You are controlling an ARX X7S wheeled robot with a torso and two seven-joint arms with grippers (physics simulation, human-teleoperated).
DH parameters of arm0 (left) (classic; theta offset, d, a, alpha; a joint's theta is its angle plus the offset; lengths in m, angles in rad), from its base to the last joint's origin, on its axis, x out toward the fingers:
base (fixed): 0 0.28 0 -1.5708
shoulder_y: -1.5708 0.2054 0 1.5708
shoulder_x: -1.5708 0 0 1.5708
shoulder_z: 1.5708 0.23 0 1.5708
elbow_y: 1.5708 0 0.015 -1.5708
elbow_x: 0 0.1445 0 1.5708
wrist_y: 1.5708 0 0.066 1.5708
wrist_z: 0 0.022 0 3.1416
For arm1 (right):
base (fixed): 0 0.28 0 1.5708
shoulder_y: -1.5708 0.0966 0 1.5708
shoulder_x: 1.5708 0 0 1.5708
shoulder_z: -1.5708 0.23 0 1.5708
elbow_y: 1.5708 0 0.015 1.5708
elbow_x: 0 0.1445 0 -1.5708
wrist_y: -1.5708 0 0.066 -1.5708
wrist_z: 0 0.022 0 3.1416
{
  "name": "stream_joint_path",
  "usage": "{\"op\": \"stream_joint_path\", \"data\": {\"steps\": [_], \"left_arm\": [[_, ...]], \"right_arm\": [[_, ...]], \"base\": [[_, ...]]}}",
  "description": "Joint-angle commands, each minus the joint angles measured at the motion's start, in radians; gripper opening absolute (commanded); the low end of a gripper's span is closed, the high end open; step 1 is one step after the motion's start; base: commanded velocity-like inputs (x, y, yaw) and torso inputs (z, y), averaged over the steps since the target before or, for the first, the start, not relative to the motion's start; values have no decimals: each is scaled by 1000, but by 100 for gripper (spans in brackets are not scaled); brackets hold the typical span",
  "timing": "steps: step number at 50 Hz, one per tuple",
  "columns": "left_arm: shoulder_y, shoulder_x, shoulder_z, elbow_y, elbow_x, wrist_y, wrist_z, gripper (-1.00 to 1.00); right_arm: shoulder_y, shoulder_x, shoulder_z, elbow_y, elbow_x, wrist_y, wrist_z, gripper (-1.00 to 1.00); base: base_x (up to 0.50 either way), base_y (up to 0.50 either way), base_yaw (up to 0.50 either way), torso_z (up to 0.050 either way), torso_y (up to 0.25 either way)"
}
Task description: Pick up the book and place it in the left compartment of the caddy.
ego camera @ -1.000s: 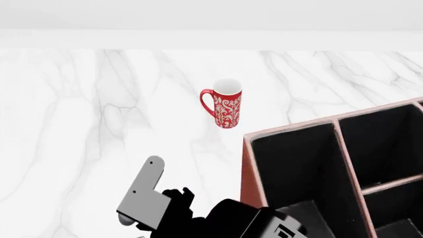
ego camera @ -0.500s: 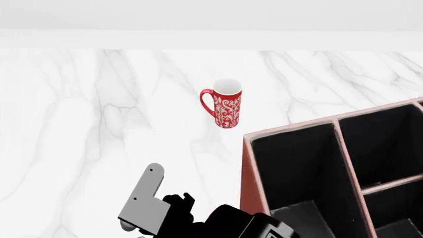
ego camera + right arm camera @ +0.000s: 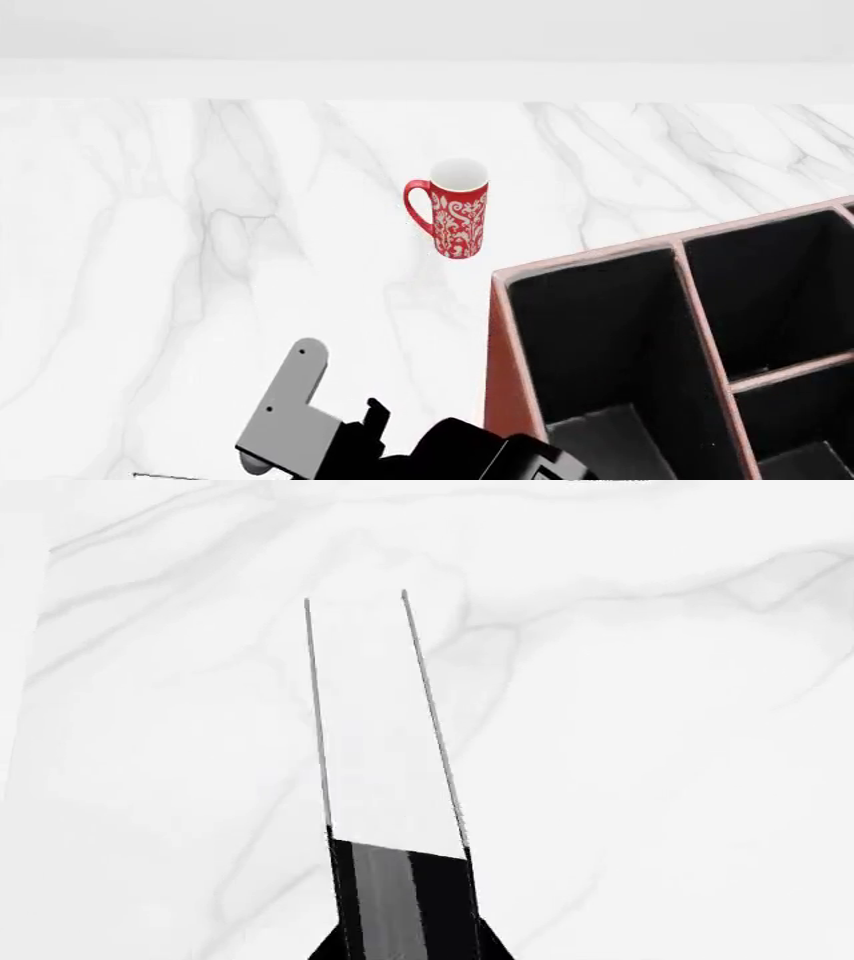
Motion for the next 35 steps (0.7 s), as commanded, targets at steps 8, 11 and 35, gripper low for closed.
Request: {"op": "stream_joint_path", "data": {"steps": [8,11,35], "left_arm": [[3,-7,-9,4,-15,3,-8,100],[3,-8,-8,5,-16,3,-10,100],[6,-15,6,-4,-11,15,-19,100]], "right_arm": [[-13,4,16,-6,-11,-12,29,-100],[-17,6,17,-13,-10,-5,41,-100],[2,91,159,-258,175,188,190,-100]], "base": [[0,0,0,0,0],[0,0,0,0,0],[0,0,0,0,0]]}}
